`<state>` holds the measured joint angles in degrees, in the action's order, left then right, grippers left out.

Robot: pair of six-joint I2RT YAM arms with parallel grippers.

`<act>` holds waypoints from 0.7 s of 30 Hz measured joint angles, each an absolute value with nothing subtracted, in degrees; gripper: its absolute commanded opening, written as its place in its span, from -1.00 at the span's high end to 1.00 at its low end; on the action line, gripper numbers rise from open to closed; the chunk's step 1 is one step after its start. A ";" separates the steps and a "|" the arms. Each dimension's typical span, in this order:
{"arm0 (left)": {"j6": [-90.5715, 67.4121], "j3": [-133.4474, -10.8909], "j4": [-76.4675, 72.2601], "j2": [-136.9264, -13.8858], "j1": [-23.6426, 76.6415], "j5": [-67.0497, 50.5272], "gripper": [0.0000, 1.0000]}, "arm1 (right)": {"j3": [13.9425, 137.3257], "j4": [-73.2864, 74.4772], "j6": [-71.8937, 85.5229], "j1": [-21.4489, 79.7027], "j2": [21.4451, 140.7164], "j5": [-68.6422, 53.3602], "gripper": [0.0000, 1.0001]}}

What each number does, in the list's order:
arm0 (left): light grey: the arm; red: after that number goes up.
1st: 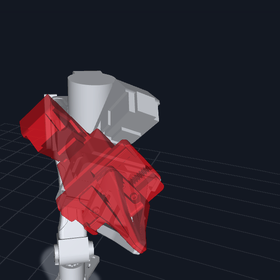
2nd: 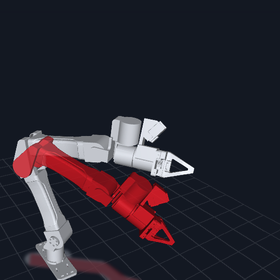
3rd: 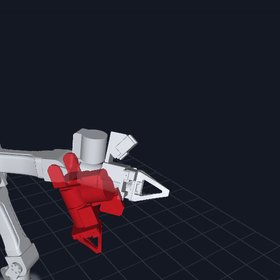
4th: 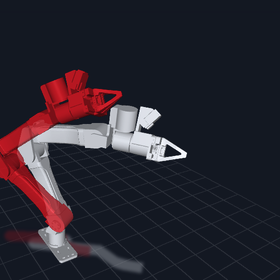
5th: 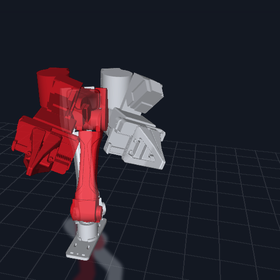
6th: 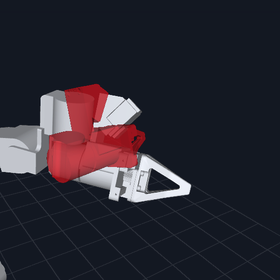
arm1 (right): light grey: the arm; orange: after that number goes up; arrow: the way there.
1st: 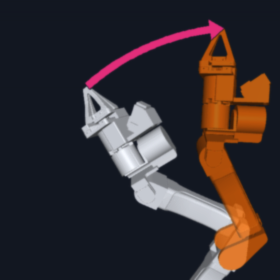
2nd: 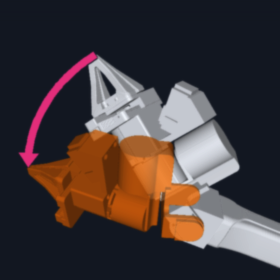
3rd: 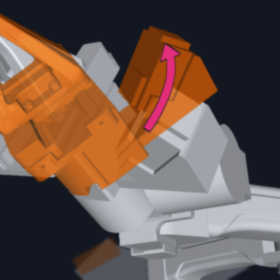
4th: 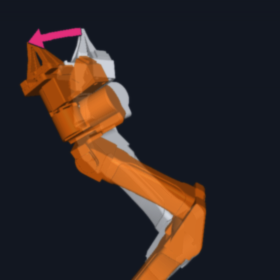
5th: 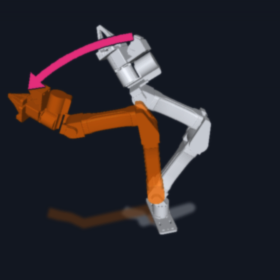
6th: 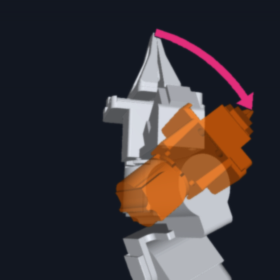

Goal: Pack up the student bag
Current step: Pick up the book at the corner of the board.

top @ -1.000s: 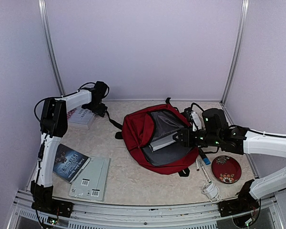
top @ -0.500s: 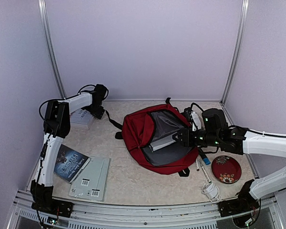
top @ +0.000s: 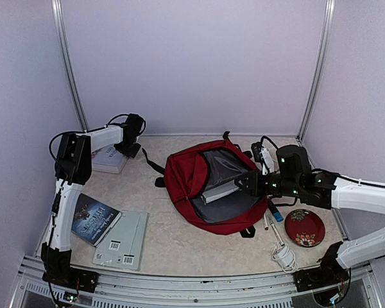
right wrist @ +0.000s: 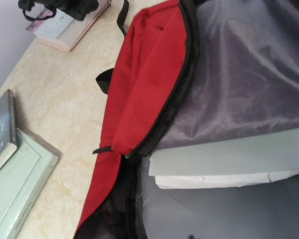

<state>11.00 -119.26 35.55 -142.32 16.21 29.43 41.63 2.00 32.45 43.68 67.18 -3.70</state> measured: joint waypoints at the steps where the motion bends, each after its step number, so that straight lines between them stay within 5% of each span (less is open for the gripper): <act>1: 11.07 -118.85 35.48 -141.97 16.34 29.12 1.00 | 41.60 2.04 32.45 43.68 66.83 -3.64 0.38; 11: 8.29 -106.21 35.57 -131.90 19.77 26.04 1.00 | 41.65 2.74 33.43 43.68 66.15 -4.01 0.42; 21: -0.86 -87.59 28.73 -105.01 25.23 12.08 1.00 | 48.31 0.08 38.98 44.91 75.88 -7.18 0.28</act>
<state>-0.86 -87.59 28.73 -105.01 25.23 12.08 48.31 0.08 38.98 44.91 75.88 -7.18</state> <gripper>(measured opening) 0.035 0.311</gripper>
